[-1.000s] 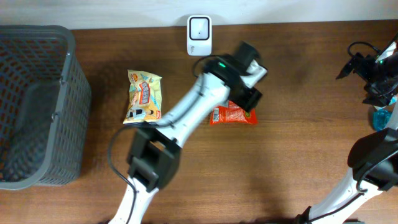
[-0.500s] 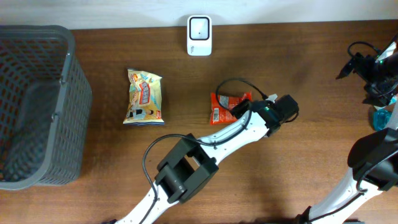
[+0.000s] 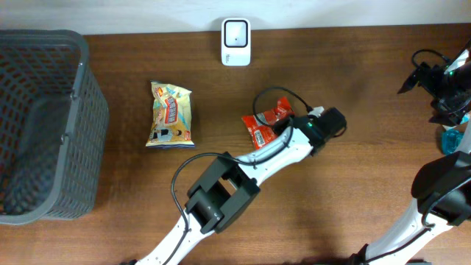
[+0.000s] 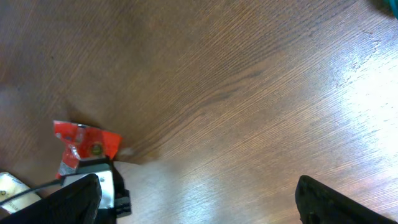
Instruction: Scan the item barcode
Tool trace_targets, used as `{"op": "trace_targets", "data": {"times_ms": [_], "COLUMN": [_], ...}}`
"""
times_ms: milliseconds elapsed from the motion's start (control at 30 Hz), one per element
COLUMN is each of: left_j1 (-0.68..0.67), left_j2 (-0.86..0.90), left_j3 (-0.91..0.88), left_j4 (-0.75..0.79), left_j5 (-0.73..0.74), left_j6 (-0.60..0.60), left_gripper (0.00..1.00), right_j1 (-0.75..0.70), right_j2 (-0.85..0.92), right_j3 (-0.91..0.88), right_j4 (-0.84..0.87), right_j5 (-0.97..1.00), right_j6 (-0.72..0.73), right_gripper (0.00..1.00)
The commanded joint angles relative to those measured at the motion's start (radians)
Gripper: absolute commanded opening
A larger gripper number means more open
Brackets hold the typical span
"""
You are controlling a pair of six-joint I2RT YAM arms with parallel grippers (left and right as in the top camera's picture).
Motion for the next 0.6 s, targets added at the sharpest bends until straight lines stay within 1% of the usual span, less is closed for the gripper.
{"op": "trace_targets", "data": {"times_ms": [0,33,100,133,167,233,267,333,367,400,433,500,567], "left_j1": [0.029,0.029,0.03,0.03,0.027,0.02,0.019,0.036,0.057,0.076,0.107,0.159,0.216], "left_j2": [0.035,0.035,0.035,0.035,0.032,0.013,-0.004,-0.079,-0.121,-0.147,-0.175,-0.181,-0.171], "left_j3": [-0.01,-0.01,-0.01,-0.01,-0.008,0.009,0.023,0.066,0.077,0.078,0.079,0.078,0.078], "left_j4": [0.01,0.013,0.018,0.018,0.017,0.001,-0.013,-0.042,-0.039,-0.026,-0.003,0.026,0.032], "left_j5": [0.054,0.055,0.057,0.057,0.057,0.076,0.132,0.474,0.677,0.824,1.034,1.273,1.441], "left_j6": [0.004,0.004,0.004,0.004,0.003,-0.047,-0.061,-0.082,-0.111,-0.118,-0.122,-0.184,-0.218], "left_gripper": [0.28,0.24,0.06,0.02,0.0,0.0,0.0,0.0,0.0,0.0,0.0,0.0,0.0], "right_j1": [-0.001,-0.001,-0.001,-0.001,-0.001,-0.001,-0.001,-0.001,-0.001,-0.001,-0.001,-0.001,-0.001], "right_j2": [0.0,0.0,0.0,0.0,0.0,0.0,0.0,0.0,0.0,0.0,0.0,0.0,0.0], "right_j3": [0.0,0.0,0.0,0.0,0.0,0.0,0.0,0.0,0.0,0.0,0.0,0.0,0.0], "right_j4": [0.0,0.0,0.0,0.0,0.0,0.0,0.0,0.0,0.0,0.0,0.0,0.0,0.0], "right_j5": [0.012,0.012,0.012,0.012,0.012,0.012,0.012,0.012,0.012,0.012,0.012,0.012,0.012], "right_j6": [-0.002,-0.002,-0.002,-0.002,-0.002,-0.002,-0.002,-0.002,-0.002,-0.002,-0.002,-0.002,-0.002], "right_gripper": [0.98,0.98,0.98,0.98,0.98,0.98,0.98,0.99,0.98,0.98,0.98,0.98,0.98]}}
